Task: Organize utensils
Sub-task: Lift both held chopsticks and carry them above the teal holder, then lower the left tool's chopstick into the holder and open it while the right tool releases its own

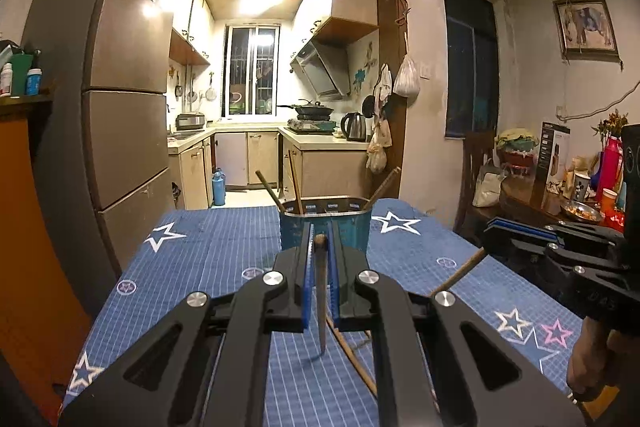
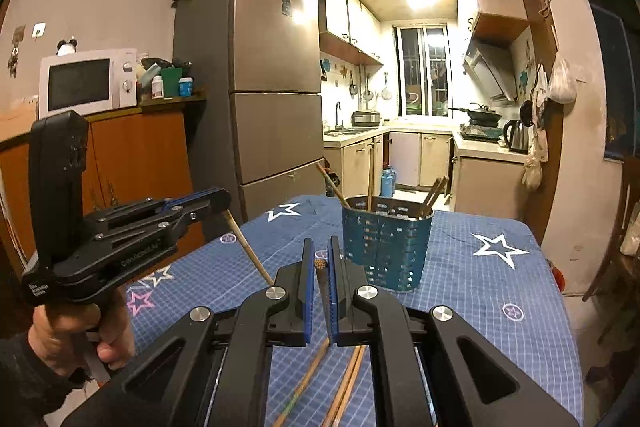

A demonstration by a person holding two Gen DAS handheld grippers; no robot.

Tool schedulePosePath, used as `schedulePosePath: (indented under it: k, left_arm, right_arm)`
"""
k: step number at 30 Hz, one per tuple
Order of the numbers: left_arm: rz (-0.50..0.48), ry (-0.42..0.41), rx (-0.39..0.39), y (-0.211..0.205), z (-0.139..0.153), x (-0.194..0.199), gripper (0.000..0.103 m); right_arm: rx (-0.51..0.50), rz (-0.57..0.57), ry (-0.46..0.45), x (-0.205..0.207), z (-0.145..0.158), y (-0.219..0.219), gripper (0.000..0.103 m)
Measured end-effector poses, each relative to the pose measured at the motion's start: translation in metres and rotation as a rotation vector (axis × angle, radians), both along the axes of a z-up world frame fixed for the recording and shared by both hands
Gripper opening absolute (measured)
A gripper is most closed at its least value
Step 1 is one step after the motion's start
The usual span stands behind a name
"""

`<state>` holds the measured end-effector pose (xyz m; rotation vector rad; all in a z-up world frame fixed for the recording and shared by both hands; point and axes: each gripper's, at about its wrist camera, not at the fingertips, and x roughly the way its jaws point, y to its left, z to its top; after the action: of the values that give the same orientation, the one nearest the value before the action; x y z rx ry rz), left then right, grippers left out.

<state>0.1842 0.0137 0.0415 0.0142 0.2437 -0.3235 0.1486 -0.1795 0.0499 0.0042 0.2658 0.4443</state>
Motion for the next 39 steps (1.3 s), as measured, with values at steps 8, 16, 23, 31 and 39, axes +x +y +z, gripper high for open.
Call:
schedulePosePath:
  k: [8, 16, 23, 31, 39]
  left_arm:
    - [0.004, 0.025, -0.003, -0.002, 0.008, 0.028, 0.005]
    - [-0.009, 0.027, 0.006, -0.005, 0.023, 0.041, 0.005]
    - [-0.012, 0.015, 0.020, -0.012, 0.048, 0.050, 0.005]
    - [-0.018, -0.015, 0.015, -0.016, 0.089, 0.063, 0.005]
    - [-0.014, -0.043, 0.004, -0.021, 0.129, 0.081, 0.005]
  right_arm:
    - [0.004, 0.018, 0.040, 0.039, 0.016, 0.000, 0.007]
    - [-0.010, 0.014, 0.034, 0.058, 0.032, 0.002, 0.007]
    - [-0.016, -0.002, -0.013, 0.067, 0.060, -0.001, 0.007]
    - [0.000, -0.025, -0.072, 0.084, 0.108, -0.008, 0.007]
    - [0.018, -0.059, -0.108, 0.114, 0.157, -0.015, 0.007]
